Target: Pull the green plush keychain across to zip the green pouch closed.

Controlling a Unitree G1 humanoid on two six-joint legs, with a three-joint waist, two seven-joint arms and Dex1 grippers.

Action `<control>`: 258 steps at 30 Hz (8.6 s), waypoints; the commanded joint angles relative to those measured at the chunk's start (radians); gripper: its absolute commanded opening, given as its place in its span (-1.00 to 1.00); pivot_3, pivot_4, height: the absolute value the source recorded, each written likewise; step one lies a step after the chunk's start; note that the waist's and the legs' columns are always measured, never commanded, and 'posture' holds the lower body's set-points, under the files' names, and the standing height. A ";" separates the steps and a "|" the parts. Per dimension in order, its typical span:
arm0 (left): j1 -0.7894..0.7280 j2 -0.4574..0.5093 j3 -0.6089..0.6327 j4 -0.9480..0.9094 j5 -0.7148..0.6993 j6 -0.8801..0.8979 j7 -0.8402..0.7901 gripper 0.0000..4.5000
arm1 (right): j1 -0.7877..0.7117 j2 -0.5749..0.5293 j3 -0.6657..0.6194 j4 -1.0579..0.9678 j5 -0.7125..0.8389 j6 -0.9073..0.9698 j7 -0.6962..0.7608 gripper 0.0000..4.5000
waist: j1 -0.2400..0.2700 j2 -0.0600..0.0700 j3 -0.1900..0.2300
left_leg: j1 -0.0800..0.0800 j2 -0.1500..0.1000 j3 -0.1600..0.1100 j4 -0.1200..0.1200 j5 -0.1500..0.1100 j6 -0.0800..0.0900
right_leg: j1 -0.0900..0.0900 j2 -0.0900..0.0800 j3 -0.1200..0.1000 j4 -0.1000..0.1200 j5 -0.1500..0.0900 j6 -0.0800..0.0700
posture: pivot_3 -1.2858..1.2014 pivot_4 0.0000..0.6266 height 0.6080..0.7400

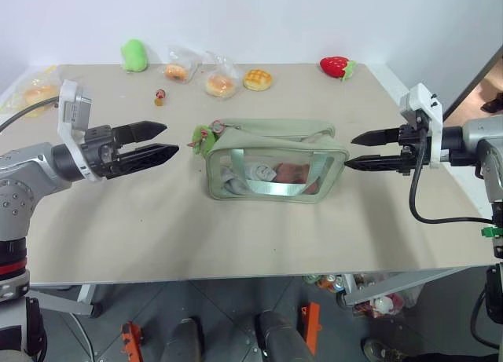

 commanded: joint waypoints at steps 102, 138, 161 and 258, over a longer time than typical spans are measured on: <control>-0.648 -0.387 -0.299 0.446 0.613 -0.416 0.069 0.42 | 0.152 0.028 -0.114 -0.273 0.159 0.118 -0.183 -1.00 | -0.004 0.000 0.000 | 0.000 -0.001 -0.003 0.001 0.000 0.000 | 0.003 0.002 0.002 0.000 0.003 0.007 | 0.03 -0.52 1.00; -0.244 -0.192 -0.273 0.176 0.407 -0.161 -0.134 -0.57 | 0.149 0.021 -0.112 -0.287 0.167 0.121 -0.182 -1.00 | -0.009 0.000 0.000 | 0.000 -0.001 -0.004 0.002 0.000 0.001 | 0.003 0.002 0.000 0.000 0.003 0.005 | 0.03 -0.52 1.00; -0.238 -0.202 -0.278 0.146 0.399 -0.149 -0.138 -1.00 | -0.036 0.065 -0.312 -0.249 0.441 0.243 -0.180 0.06 | -0.007 0.000 0.000 | -0.001 -0.001 -0.006 0.002 0.000 0.001 | 0.004 0.002 -0.001 0.000 0.002 0.006 | 0.03 -0.52 1.00; -0.085 -0.188 -0.226 -0.025 0.320 -0.089 -0.008 -1.00 | -0.310 -0.225 0.131 0.255 -0.370 -0.684 0.081 -0.98 | 0.011 0.001 0.001 | -0.001 -0.001 0.000 0.002 0.000 0.000 | 0.001 -0.001 0.001 0.000 -0.001 0.001 | 0.03 -0.52 1.00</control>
